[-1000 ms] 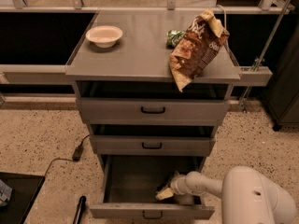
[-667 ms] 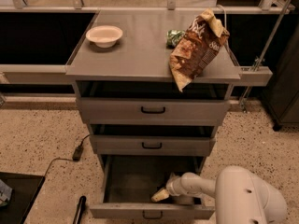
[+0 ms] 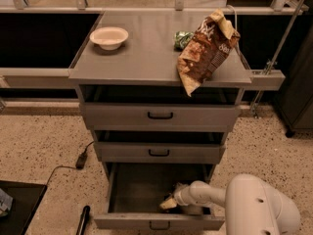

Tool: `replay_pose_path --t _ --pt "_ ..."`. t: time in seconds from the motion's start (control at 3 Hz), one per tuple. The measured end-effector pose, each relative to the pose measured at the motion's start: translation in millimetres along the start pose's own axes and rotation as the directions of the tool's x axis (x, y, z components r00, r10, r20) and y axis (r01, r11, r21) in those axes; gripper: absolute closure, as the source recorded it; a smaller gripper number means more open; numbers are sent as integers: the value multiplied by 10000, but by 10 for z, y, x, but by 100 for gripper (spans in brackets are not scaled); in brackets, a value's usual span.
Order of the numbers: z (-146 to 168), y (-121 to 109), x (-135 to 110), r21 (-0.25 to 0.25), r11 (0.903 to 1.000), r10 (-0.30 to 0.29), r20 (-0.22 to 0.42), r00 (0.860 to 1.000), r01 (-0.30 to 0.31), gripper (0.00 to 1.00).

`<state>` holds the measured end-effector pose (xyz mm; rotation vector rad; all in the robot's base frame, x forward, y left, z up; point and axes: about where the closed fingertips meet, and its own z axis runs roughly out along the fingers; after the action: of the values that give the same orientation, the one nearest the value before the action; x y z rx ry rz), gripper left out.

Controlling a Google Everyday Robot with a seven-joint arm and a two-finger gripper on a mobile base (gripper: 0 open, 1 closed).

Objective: Pick redbull can from bottom drawer and place on counter

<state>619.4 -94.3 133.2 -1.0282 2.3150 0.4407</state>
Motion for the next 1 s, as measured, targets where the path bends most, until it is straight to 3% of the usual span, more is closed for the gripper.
replay_pose_path --t 1.0 --pt "-77 18 -70 70 9999 -116 155 9998 115 89"
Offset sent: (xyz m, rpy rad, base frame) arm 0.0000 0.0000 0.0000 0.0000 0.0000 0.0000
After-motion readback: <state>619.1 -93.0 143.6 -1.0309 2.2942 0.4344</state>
